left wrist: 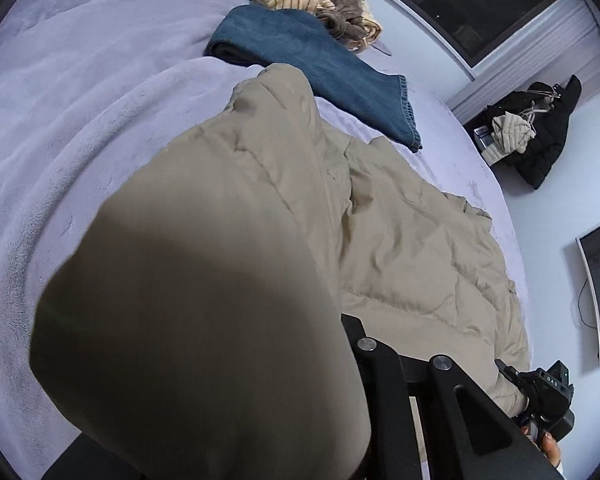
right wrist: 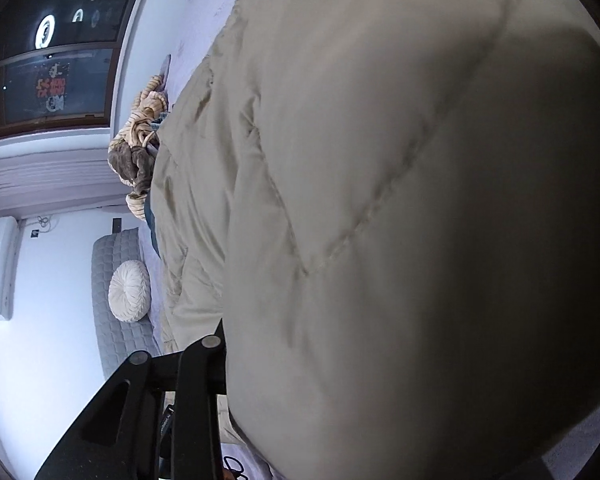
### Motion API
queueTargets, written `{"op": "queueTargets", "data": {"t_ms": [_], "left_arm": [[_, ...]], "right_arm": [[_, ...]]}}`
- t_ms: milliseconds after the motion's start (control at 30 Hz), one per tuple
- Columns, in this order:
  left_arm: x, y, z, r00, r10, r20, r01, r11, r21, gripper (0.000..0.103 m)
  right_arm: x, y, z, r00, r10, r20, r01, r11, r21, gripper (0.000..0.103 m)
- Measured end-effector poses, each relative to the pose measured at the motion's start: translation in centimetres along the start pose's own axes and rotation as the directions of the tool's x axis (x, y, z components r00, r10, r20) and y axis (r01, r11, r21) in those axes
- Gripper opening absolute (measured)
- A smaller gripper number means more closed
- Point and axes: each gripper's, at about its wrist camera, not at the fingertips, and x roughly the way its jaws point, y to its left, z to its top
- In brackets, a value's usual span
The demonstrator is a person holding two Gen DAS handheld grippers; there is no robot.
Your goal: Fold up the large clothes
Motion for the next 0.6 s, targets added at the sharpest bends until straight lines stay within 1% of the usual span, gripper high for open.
{"op": "queueTargets", "data": {"t_ms": [100,167,233,300,467,600], "left_arm": [[-1.8,-0.5,-0.5,1.0,-0.006,0.012,0.005,0.997,0.072,0.021],[-3.3,-0.4,-1.2,1.0,-0.012,0.012,0.011,0.994,0.107,0.021],[-4.4,-0.5,-1.7,1.0,-0.018,0.003,0.018,0.993,0.121,0.021],[-5.8,-0.2,-2.9,1.0,-0.023,-0.01,0.024,0.993,0.114,0.021],[-10.3,0.7,-8.4,0.999,-0.001,-0.036,0.005,0.993,0.118,0.021],[-13.0,1.6,-13.6,0.996,0.026,-0.081,-0.017,0.994,0.11,0.021]], "right_arm": [[-1.1,0.6,-0.9,1.0,0.013,0.018,-0.013,1.0,-0.027,0.027],[-2.0,0.9,-1.7,1.0,0.013,0.024,-0.012,0.999,-0.041,0.027],[-2.9,1.0,-2.7,1.0,0.005,0.023,-0.004,0.999,-0.049,0.027],[-3.9,0.8,-4.0,1.0,-0.01,0.014,0.011,0.999,-0.05,0.027],[-6.4,-0.2,-7.0,0.999,-0.042,-0.024,0.041,0.998,-0.041,0.027],[-8.5,-2.0,-9.4,0.996,-0.052,-0.068,0.051,0.998,-0.028,0.027]]}}
